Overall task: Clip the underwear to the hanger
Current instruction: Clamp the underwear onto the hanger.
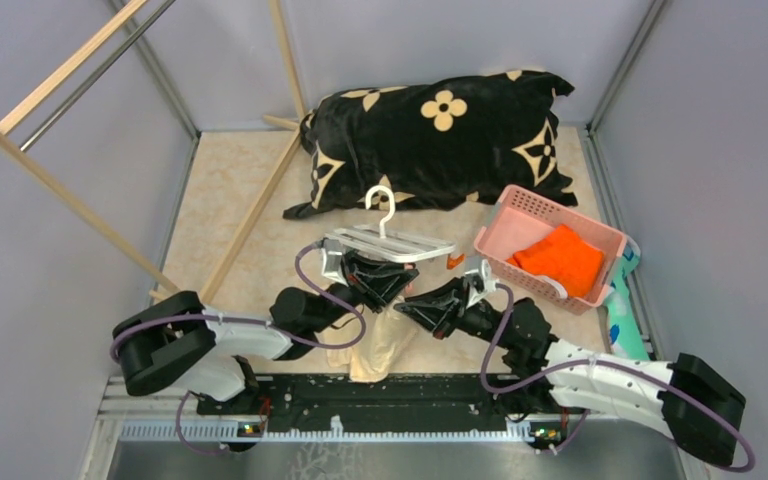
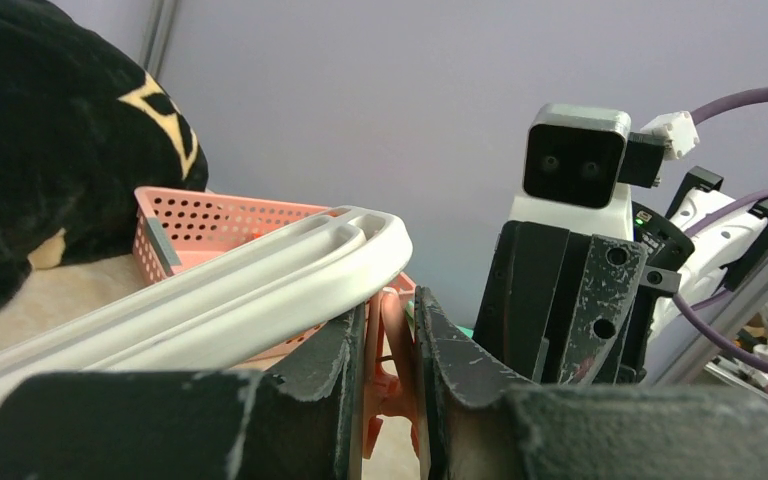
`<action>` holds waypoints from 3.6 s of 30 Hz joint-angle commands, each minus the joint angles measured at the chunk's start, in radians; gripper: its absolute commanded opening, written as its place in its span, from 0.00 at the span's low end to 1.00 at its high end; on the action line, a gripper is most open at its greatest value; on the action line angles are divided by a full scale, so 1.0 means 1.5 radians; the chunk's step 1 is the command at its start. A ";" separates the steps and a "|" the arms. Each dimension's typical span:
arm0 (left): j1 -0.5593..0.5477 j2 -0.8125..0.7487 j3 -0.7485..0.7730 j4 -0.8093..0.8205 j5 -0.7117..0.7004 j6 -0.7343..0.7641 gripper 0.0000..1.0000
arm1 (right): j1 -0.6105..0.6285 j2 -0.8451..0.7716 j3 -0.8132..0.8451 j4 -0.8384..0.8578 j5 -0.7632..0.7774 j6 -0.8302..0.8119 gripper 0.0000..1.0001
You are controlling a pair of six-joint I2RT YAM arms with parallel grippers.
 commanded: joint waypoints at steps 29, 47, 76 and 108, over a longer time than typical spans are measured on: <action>0.003 -0.075 0.014 0.186 -0.007 -0.095 0.00 | -0.008 0.061 -0.029 0.277 0.008 0.120 0.00; 0.004 -0.080 0.037 0.186 0.075 -0.117 0.00 | -0.008 0.021 -0.010 0.189 -0.019 0.132 0.00; 0.004 -0.104 0.047 0.186 0.090 -0.127 0.00 | -0.009 -0.043 -0.003 0.088 -0.014 0.123 0.00; 0.004 -0.082 0.047 0.186 0.120 -0.146 0.00 | -0.009 -0.040 0.022 0.091 -0.010 0.121 0.00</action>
